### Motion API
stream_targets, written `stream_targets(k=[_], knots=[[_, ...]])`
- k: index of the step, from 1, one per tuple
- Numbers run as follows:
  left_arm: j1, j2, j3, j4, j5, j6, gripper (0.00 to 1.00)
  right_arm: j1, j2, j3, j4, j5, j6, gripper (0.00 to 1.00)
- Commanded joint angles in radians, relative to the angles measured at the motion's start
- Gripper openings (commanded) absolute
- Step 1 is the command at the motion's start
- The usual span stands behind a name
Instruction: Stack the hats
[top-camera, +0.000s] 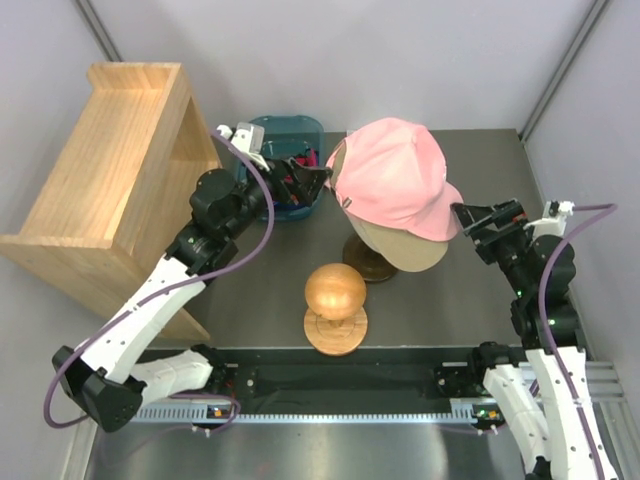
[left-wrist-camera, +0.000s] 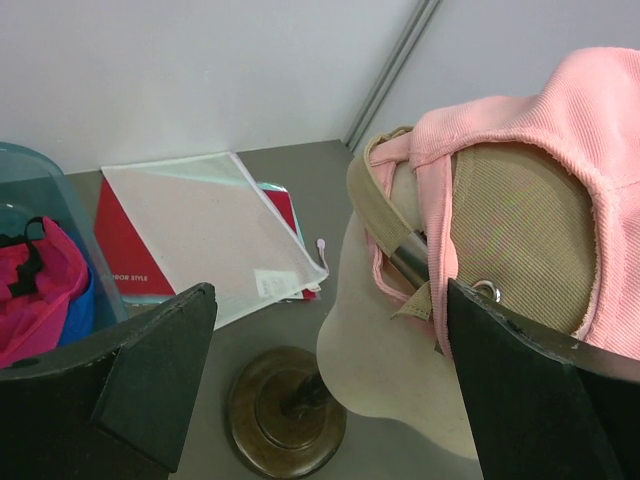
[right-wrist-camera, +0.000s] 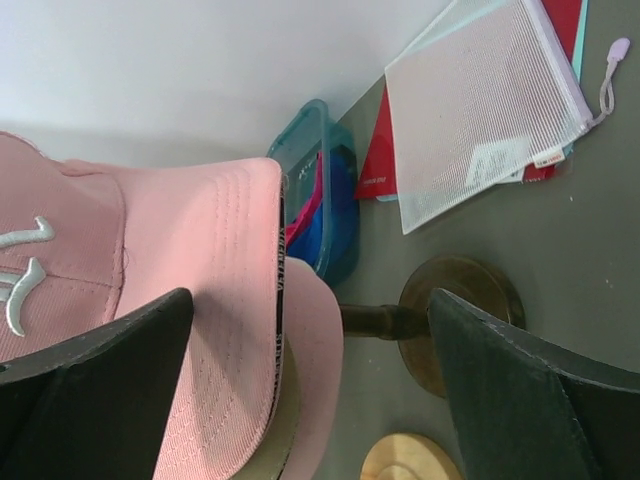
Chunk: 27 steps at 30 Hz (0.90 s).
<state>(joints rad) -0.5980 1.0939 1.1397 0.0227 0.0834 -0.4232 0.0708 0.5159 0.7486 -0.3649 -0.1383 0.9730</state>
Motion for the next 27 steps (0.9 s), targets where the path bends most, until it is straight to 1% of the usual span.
stream_targets(k=[1, 3, 4, 7, 13, 20, 21, 27], knots=[[-0.014, 0.067, -0.003, -0.119, 0.023, 0.043, 0.99, 0.023, 0.050, -0.025, 0.098, -0.069, -0.008, 1.00], [-0.014, 0.098, 0.035, -0.104, 0.000, 0.028, 0.99, 0.023, 0.076, -0.023, 0.145, -0.072, 0.006, 1.00], [-0.014, 0.109, 0.051, -0.099, -0.040, 0.018, 0.99, 0.024, 0.084, -0.015, 0.156, -0.073, 0.006, 1.00], [-0.014, 0.130, 0.089, -0.067, -0.063, 0.001, 0.99, 0.023, 0.099, 0.000, 0.188, -0.078, 0.006, 1.00], [-0.014, 0.139, 0.141, -0.049, -0.013, -0.025, 0.99, 0.023, 0.116, -0.006, 0.247, -0.106, 0.009, 1.00], [-0.013, 0.176, 0.206, -0.030, -0.011, -0.098, 0.99, 0.023, 0.110, -0.009, 0.253, -0.107, 0.004, 1.00], [-0.014, 0.179, 0.218, 0.003, -0.010, -0.109, 0.99, 0.023, 0.111, -0.011, 0.253, -0.107, 0.004, 1.00], [-0.014, 0.175, 0.226, 0.006, -0.039, -0.124, 0.99, 0.024, 0.105, 0.001, 0.232, -0.081, -0.014, 1.00]])
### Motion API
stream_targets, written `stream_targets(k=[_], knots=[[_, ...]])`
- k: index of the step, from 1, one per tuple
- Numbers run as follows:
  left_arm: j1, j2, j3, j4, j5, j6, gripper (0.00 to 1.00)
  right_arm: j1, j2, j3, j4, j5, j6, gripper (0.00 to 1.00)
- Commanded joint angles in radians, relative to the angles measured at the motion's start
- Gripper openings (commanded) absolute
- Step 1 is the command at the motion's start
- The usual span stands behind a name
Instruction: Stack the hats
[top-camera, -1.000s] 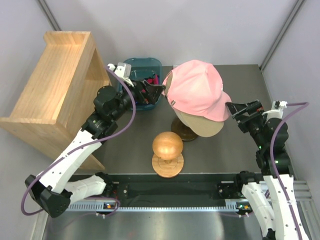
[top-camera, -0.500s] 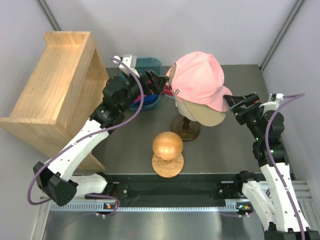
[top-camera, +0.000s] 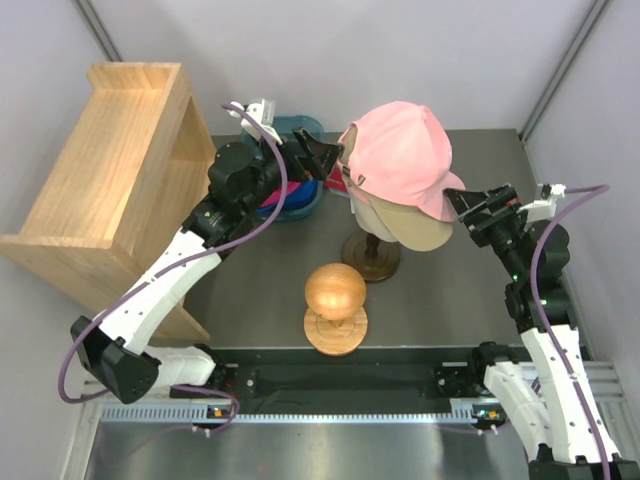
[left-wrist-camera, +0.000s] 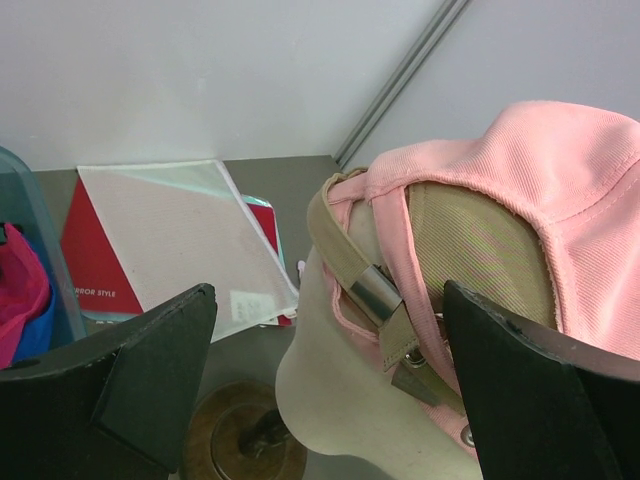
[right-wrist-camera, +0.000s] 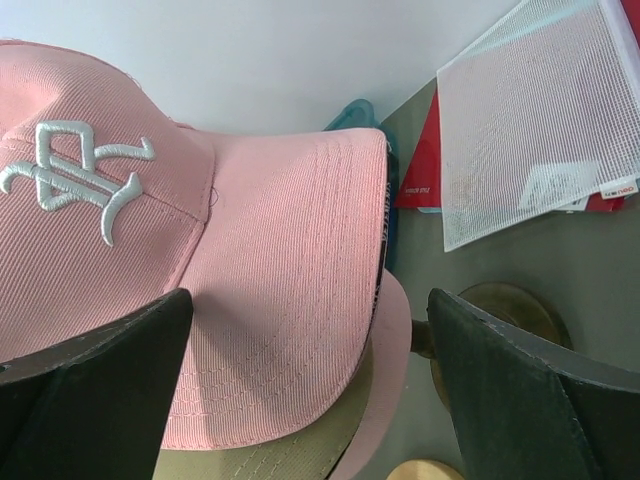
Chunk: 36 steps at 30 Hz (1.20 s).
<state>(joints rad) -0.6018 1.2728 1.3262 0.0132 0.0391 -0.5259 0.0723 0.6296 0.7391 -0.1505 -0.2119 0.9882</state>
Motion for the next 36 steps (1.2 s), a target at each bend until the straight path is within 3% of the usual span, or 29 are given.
stream_targets(k=[1, 10, 23, 32, 36], knots=[[-0.010, -0.009, 0.039, 0.010, -0.007, -0.019, 0.99, 0.021, -0.011, 0.011, 0.011, 0.008, -0.033, 1.00], [-0.010, -0.076, 0.027, 0.004, -0.068, -0.039, 0.99, 0.021, -0.038, -0.010, 0.012, 0.014, -0.034, 1.00], [-0.010, -0.099, 0.004, -0.009, -0.044, -0.037, 0.99, 0.014, -0.076, -0.014, -0.006, 0.066, -0.040, 1.00], [-0.010, -0.279, -0.120, -0.201, -0.044, -0.003, 0.99, 0.007, -0.139, 0.028, -0.033, 0.104, -0.052, 1.00], [-0.010, -0.346, -0.157, -0.341, 0.007, 0.006, 0.99, 0.007, -0.189, 0.051, -0.107, 0.206, -0.065, 1.00]])
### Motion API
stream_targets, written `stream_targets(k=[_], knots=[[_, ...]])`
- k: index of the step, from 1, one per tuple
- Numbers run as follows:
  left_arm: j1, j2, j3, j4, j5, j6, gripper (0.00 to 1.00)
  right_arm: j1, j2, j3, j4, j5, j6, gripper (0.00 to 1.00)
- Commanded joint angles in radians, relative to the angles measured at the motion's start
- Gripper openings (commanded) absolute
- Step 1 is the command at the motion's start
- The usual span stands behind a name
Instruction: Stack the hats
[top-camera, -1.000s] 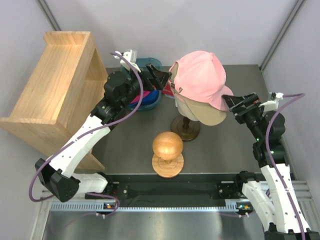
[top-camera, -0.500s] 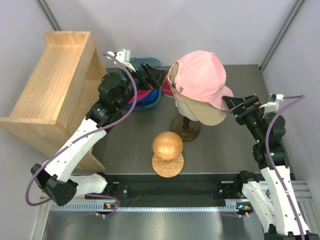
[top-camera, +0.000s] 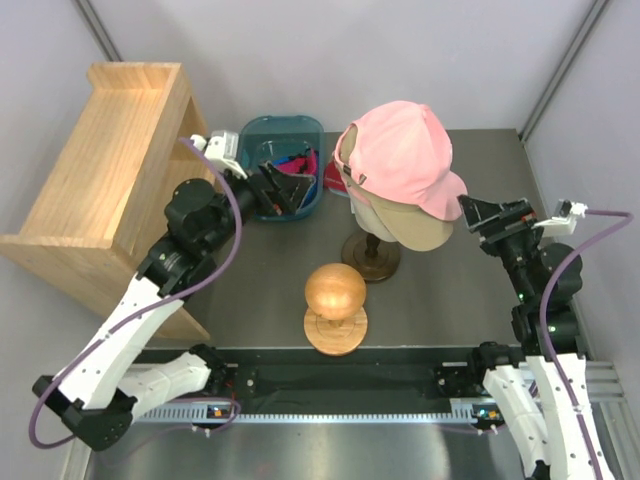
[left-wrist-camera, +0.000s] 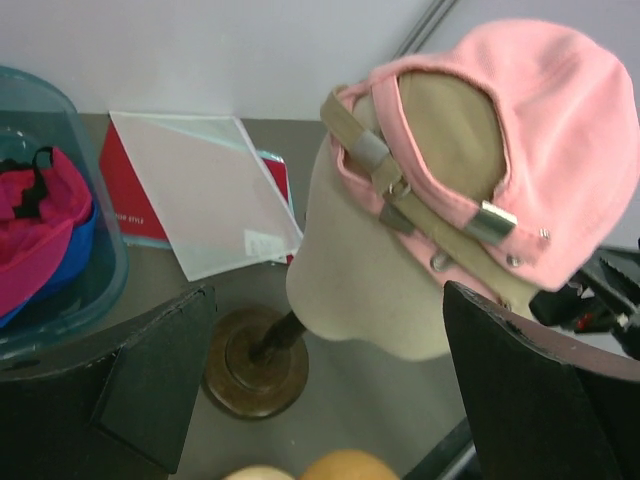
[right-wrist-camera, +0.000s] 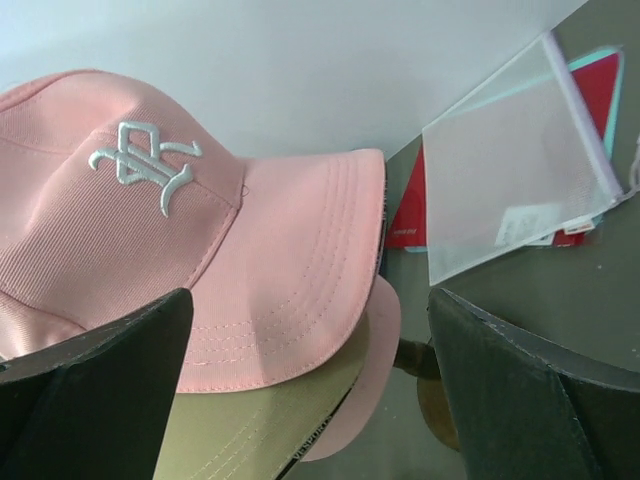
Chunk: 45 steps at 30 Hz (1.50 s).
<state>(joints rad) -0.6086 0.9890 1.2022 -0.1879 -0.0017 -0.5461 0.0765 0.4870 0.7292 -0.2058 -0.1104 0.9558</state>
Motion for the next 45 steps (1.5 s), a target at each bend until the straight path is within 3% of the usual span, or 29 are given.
stream_targets(k=[1, 10, 20, 33, 36, 40, 45], knots=[[-0.002, -0.082, -0.039, -0.169, 0.060, 0.028, 0.99, 0.005, -0.062, 0.061, -0.069, 0.156, -0.035, 1.00], [-0.006, -0.159, -0.190, -0.338, 0.339, -0.021, 0.99, 0.005, -0.047, 0.114, -0.135, 0.241, -0.071, 1.00], [-0.017, -0.269, -0.389, -0.290, 0.390, -0.164, 0.99, 0.003, -0.030, 0.107, -0.145, 0.207, -0.034, 1.00], [-0.025, -0.381, -0.477, -0.234, 0.474, -0.229, 0.99, 0.005, -0.036, 0.095, -0.184, 0.196, -0.029, 1.00], [-0.029, -0.401, -0.475, -0.245, 0.497, -0.210, 0.99, 0.005, -0.034, 0.088, -0.185, 0.195, -0.028, 1.00], [-0.037, -0.400, -0.466, -0.410, 0.493, -0.069, 0.98, 0.005, -0.033, 0.085, -0.196, 0.201, -0.037, 1.00], [-0.042, -0.412, -0.521, -0.394, 0.477, -0.075, 0.99, 0.005, -0.024, 0.072, -0.190, 0.201, -0.031, 0.99]])
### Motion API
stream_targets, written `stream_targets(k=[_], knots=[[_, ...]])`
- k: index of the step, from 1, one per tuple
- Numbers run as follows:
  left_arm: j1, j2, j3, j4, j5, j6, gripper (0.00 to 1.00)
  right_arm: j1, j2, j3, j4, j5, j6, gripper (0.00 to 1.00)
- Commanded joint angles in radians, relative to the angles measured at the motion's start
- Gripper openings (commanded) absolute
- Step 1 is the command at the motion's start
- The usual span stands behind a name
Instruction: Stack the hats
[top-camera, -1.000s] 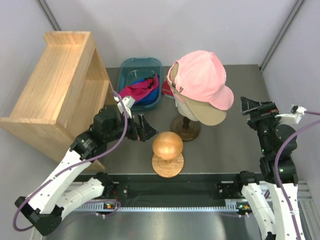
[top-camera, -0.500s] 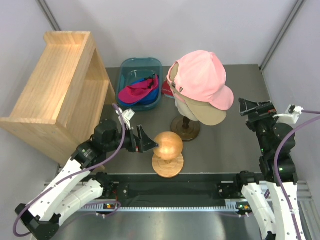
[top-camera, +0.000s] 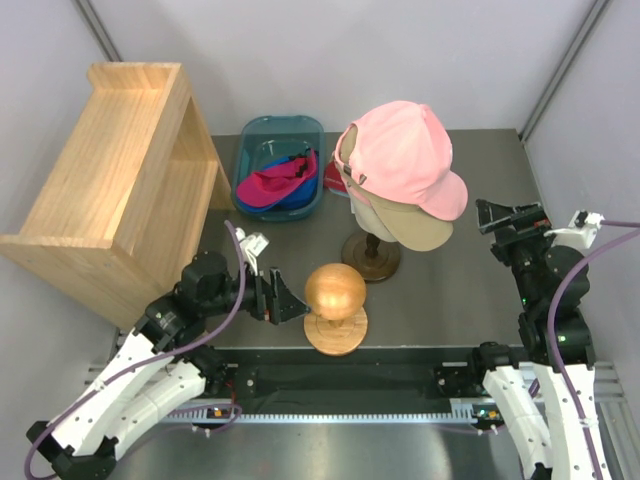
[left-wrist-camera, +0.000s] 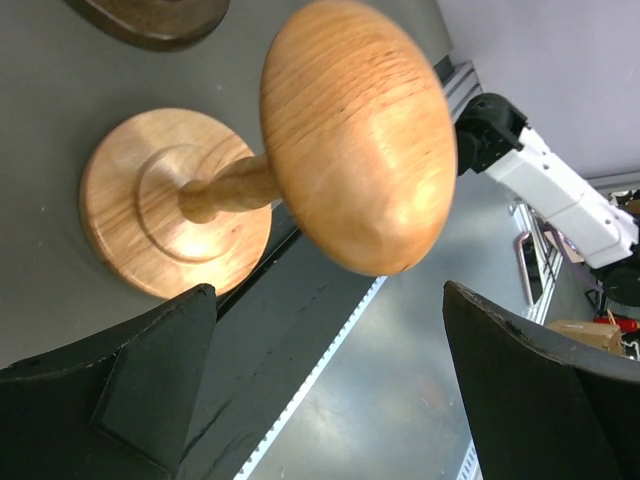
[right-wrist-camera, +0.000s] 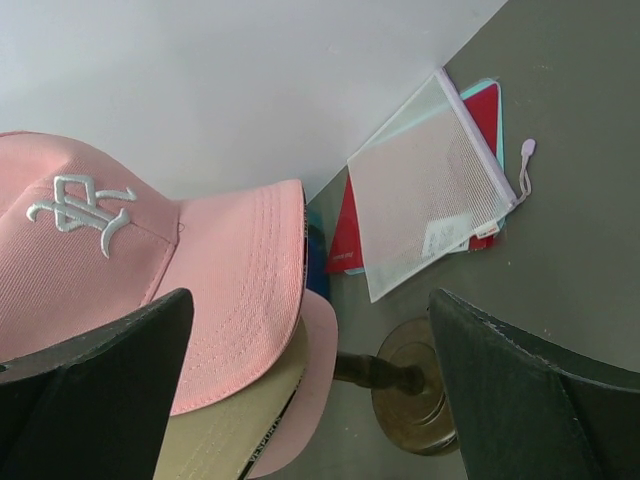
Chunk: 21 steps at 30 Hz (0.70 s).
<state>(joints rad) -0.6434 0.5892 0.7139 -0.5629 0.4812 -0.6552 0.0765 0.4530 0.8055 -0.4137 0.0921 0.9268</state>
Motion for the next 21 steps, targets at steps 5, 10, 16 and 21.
stream_targets(k=[5, 10, 16, 21], knots=[[-0.006, 0.009, -0.056, 0.118, 0.000, -0.046, 0.99, 0.006, 0.024, -0.019, 0.030, 0.000, 0.000, 1.00], [-0.009, 0.075, -0.027, 0.127, -0.120, -0.005, 0.99, 0.005, 0.030, -0.031, 0.036, 0.021, 0.009, 1.00], [-0.009, 0.216, 0.081, 0.118, -0.260, 0.075, 0.99, 0.005, 0.039, -0.032, 0.067, 0.044, 0.020, 1.00], [-0.007, 0.241, 0.096, 0.142, -0.317, 0.112, 0.99, 0.005, 0.039, -0.042, 0.092, 0.060, 0.027, 1.00]])
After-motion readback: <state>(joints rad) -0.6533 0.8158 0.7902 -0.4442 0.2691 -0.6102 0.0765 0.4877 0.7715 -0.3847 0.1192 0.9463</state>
